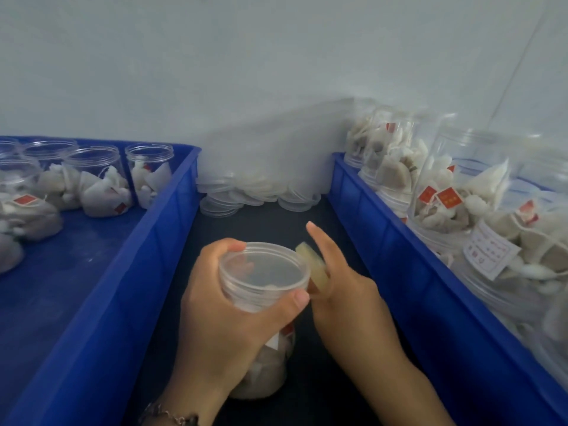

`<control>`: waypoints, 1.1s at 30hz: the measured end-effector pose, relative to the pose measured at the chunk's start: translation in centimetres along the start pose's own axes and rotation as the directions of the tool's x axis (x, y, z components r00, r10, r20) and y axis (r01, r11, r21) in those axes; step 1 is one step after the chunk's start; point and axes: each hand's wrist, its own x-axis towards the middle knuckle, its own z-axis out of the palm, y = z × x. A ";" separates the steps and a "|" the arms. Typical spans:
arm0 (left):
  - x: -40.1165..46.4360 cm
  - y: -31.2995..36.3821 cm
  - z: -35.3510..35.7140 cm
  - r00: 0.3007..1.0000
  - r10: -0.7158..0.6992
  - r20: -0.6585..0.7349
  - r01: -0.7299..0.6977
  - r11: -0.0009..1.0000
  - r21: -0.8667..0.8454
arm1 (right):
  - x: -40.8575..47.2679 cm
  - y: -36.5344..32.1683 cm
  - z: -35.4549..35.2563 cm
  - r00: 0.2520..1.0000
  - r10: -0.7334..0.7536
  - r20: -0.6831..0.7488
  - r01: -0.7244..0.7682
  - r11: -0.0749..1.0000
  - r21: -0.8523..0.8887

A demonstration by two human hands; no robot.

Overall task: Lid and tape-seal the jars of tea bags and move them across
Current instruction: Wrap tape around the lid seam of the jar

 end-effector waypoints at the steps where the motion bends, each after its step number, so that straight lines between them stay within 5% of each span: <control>1: 0.1 -0.1 -0.1 1.000 0.002 0.002 -0.002 1.000 0.009 | 0.1 0.3 -0.2 1.000 0.005 -0.006 -0.005 1.000 0.020; 9: 1.0 -0.4 -1.1 0.996 -0.092 0.019 0.091 0.995 0.043 | 0.3 1.6 -1.9 0.990 -0.104 0.090 0.075 0.955 0.288; 21: 1.0 -0.6 -1.2 0.994 -0.106 -0.034 0.107 0.994 0.033 | 0.2 1.4 -1.3 0.988 -0.142 0.055 0.126 0.966 0.224; 33: 0.4 -0.7 0.3 0.973 -0.062 -0.224 0.088 0.990 0.109 | 0.2 0.6 2.0 0.932 -0.095 -0.350 0.176 0.962 0.209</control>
